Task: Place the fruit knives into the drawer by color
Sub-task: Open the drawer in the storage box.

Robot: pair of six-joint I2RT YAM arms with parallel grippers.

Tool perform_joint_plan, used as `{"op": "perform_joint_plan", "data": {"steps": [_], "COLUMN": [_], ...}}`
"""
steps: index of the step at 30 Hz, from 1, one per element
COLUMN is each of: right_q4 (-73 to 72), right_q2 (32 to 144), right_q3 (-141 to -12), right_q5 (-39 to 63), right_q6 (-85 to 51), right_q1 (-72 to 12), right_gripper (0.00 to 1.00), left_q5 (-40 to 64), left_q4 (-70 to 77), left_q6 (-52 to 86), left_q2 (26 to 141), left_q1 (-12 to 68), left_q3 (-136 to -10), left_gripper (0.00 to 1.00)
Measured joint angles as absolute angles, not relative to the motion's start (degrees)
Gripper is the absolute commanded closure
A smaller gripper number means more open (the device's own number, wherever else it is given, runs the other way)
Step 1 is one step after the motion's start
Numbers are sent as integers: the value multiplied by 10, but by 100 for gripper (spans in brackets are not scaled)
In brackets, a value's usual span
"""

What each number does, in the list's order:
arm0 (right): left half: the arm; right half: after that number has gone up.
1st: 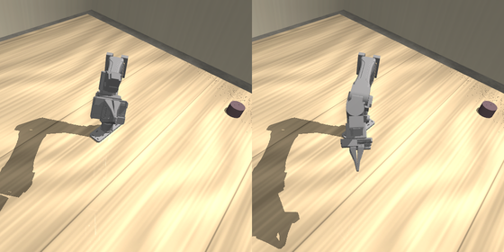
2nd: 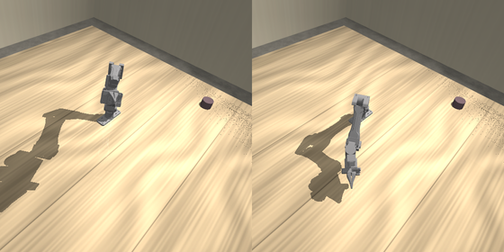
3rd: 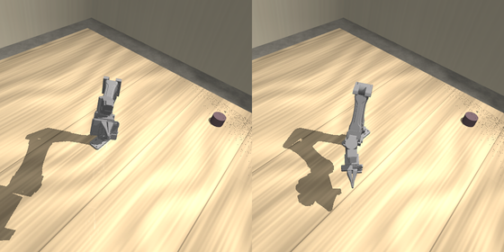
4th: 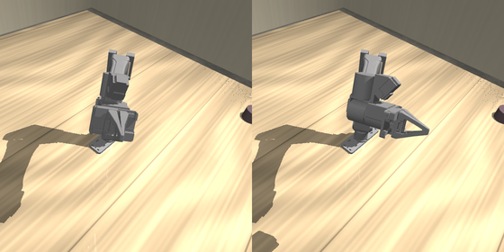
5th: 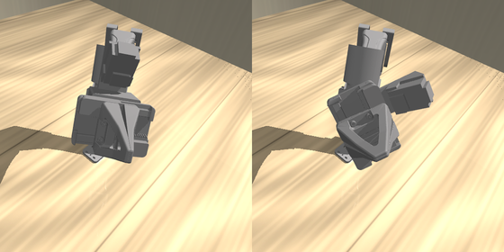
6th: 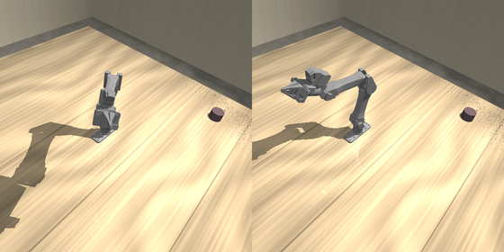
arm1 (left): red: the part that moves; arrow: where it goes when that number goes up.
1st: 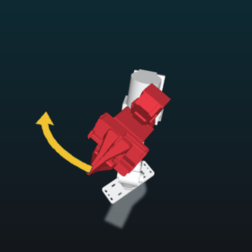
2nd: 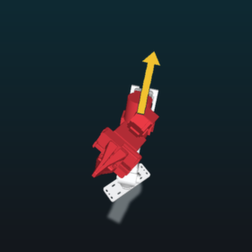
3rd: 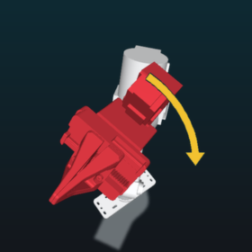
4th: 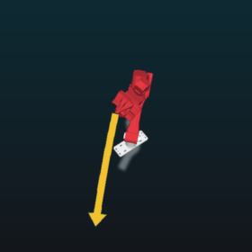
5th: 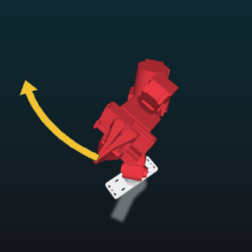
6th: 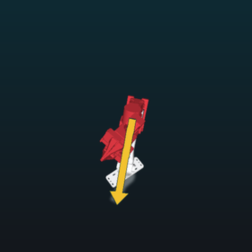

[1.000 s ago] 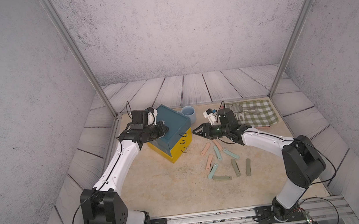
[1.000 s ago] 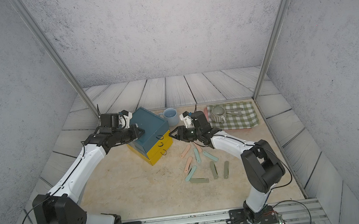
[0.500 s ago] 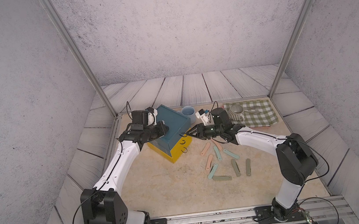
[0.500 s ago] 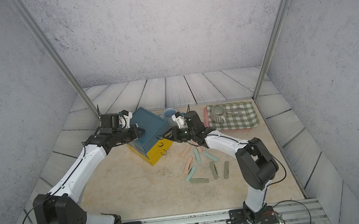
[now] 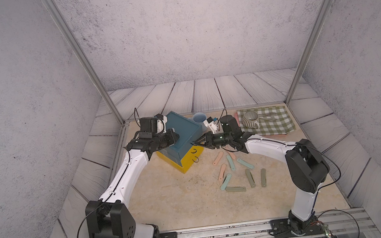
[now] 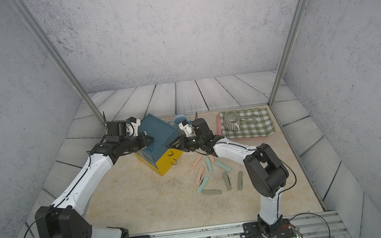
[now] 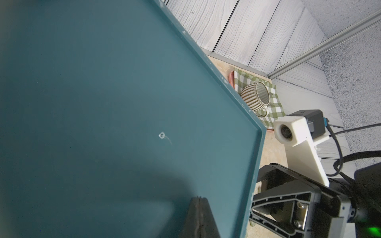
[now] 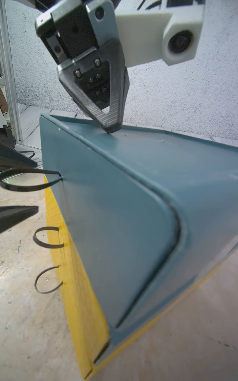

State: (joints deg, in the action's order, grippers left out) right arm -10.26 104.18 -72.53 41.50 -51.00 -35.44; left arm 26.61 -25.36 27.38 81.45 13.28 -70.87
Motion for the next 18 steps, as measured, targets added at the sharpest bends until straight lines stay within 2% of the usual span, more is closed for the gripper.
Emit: {"op": "perform_joint_plan", "data": {"steps": [5, 10, 11, 18], "right_q4": [-113, -110, -109, -84], "right_q2": [1052, 1054, 1054, 1043], "right_q3": [-727, -732, -734, -733], "right_q5": [422, 431, 432, 429], "right_q6": [-519, -522, -521, -500], "right_q1": [-355, -355, -355, -355], "right_gripper": [85, 90, 94, 100], "left_q5": [266, 266, 266, 266], "left_q4": [-249, -249, -249, -246], "left_q6": [274, 274, 274, 274], "left_q2": [814, 814, 814, 817], "left_q1": [133, 133, 133, 133], "left_q3": [-707, -707, -707, -707], "left_gripper": [100, 100, 100, 100]}}
